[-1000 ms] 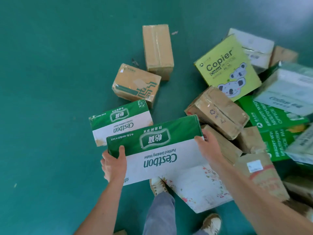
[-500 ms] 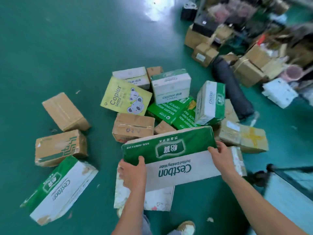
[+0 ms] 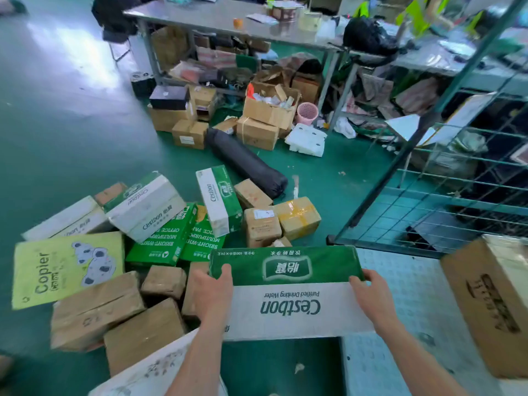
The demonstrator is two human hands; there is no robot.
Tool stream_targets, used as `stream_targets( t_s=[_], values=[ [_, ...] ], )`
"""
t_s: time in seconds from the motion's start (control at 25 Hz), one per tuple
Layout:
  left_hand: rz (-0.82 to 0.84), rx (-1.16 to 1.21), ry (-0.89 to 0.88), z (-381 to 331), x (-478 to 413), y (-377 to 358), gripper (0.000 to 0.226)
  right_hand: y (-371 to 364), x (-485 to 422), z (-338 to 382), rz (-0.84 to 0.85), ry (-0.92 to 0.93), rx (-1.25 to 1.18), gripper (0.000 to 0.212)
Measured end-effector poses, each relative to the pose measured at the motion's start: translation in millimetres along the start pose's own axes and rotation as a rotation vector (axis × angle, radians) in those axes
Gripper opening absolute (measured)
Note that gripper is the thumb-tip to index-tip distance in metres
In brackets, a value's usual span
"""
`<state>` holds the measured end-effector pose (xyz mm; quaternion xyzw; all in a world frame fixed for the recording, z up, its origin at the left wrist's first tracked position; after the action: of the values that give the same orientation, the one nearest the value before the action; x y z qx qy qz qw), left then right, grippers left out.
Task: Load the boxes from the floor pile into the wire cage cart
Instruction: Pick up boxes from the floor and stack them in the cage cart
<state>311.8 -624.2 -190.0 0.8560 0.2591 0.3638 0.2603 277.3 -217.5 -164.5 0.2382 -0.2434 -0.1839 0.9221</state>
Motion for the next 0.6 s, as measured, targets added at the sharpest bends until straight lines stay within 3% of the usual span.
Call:
stream_targets(
  t_s=[0.12,0.28,0.44,0.52,0.6],
  values=[
    [0.167,-0.131,-0.157,-81,25,-56,0.051,87,-11,-17,-0.107,-0.027,-0.067,0.019],
    [0.283,-0.248,-0.388,-168,69,-120,0.056,174,-16,-46,-0.229,-0.08,-0.108,0.048],
    [0.414,-0.497,-0.608,-234,130,-195,0.076,253,-10,-78,-0.381,-0.115,-0.185,0.055],
    [0.504,-0.473,-0.637,-257,152,-233,0.078,283,-9,-97,-0.446,-0.162,-0.238,0.048],
    [0.589,-0.394,-0.674,-283,186,-269,0.08,312,-10,-111,-0.566,-0.214,-0.34,0.056]
  ],
)
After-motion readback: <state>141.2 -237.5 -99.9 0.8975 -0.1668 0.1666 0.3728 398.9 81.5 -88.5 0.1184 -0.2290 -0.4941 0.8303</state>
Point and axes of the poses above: each hand's wrist, its own x-axis away from the middle knuckle, its own y-axis out of the back of the hand, z = x × y, the point moved 9 cm from there along -x, towards the middle knuckle, and after that the axes turned 10 degrees about -x, right-handed, at the moved point
